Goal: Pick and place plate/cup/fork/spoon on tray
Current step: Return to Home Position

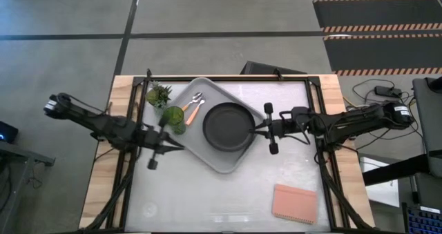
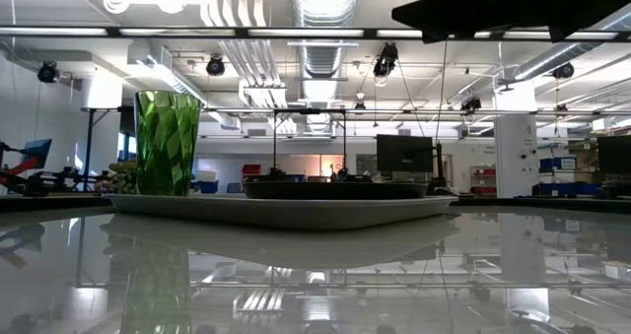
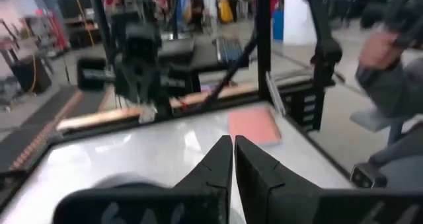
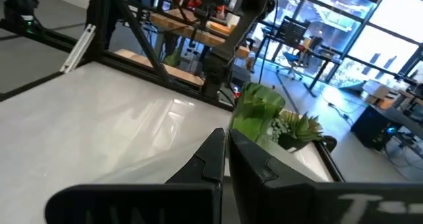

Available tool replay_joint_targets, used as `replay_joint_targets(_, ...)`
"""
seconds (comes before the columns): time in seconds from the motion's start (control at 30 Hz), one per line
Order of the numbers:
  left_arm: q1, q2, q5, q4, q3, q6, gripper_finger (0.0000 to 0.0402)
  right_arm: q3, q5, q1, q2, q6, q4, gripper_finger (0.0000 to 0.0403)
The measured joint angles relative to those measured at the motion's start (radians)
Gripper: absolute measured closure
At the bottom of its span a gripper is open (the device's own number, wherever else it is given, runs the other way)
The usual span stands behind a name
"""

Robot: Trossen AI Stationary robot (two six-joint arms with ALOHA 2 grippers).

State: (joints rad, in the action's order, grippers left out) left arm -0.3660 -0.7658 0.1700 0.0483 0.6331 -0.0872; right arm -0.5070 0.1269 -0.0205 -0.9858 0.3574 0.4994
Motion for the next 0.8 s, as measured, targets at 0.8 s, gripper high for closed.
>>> replay_joint_targets(0.8, 0.027, 0.328, 0.054, -0.168, -0.068, -0.058, 0.0402, 0.048, 0.173, -0.171, 0.066, -0.034, 0.0, 0.0394)
